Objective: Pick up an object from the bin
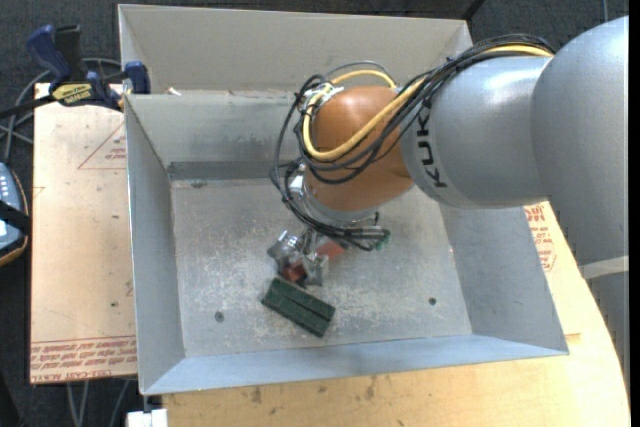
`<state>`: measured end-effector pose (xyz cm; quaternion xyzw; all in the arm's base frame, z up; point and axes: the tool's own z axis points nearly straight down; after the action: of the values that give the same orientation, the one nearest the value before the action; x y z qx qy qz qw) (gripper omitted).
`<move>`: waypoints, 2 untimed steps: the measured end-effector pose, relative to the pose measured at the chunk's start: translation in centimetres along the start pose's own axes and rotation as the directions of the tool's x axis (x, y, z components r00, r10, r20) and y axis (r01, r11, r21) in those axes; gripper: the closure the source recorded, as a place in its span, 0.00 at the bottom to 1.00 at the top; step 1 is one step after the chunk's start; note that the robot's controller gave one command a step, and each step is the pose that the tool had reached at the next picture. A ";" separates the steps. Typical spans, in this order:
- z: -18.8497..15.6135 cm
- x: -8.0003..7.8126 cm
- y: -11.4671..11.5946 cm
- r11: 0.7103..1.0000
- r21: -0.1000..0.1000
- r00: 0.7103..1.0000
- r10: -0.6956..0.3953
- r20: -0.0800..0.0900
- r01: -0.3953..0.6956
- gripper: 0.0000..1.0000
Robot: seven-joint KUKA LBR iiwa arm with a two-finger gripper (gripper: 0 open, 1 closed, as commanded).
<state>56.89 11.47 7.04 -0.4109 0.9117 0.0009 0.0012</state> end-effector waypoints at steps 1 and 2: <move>0.0 0.0 0.0 1.000 0.000 1.000 0.000 0.000 0.000 1.00; -0.1 -1.8 -1.8 0.759 0.001 0.759 0.651 0.003 -0.651 1.00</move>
Offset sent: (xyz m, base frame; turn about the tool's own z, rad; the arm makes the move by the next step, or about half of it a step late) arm 0.0000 0.0000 0.0000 0.0000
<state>59.47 11.66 7.18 -0.0686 0.9976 0.0010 0.0022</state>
